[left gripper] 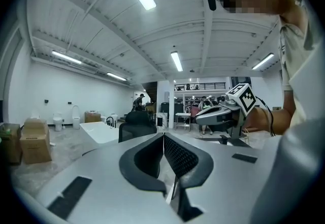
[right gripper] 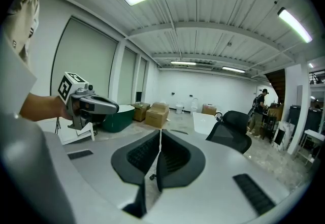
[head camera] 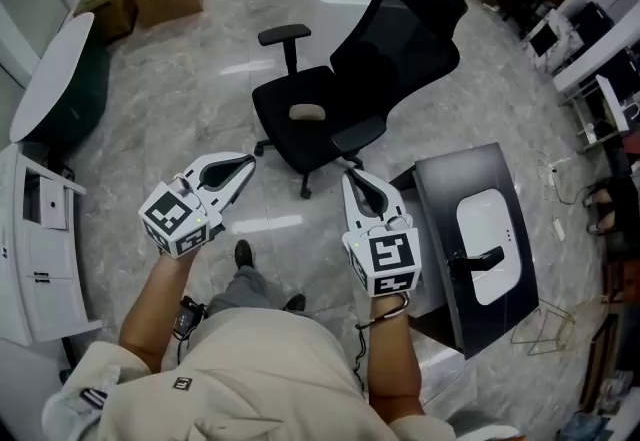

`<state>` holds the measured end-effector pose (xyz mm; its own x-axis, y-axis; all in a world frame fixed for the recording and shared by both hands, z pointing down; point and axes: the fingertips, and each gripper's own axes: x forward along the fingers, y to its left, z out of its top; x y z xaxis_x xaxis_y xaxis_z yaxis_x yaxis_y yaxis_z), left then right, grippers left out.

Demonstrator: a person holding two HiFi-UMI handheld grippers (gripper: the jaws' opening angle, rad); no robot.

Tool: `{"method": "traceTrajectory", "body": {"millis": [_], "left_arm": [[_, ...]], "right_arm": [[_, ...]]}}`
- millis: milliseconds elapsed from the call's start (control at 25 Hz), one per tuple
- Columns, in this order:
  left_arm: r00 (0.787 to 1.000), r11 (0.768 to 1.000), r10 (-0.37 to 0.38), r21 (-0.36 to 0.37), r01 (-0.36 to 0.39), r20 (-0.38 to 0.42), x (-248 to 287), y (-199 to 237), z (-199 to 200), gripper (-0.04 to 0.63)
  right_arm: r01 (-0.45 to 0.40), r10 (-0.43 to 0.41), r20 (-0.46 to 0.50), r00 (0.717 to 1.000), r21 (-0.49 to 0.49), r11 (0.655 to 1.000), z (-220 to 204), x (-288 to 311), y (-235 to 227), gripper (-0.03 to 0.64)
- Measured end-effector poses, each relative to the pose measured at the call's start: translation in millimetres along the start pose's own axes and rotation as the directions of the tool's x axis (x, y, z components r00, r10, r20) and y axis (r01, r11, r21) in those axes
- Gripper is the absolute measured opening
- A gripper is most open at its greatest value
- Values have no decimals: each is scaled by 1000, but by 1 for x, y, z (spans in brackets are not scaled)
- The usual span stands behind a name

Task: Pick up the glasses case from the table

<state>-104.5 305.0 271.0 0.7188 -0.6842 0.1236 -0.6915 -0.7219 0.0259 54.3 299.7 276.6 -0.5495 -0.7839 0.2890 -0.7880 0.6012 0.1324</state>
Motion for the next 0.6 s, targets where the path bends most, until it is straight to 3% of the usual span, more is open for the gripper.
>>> {"method": "traceTrajectory", "body": {"millis": [600], "left_arm": [[987, 987, -158, -27, 159, 25, 58, 128, 5, 18]], "right_arm": [[176, -175, -81, 981, 9, 984, 24, 101, -29, 26]]}}
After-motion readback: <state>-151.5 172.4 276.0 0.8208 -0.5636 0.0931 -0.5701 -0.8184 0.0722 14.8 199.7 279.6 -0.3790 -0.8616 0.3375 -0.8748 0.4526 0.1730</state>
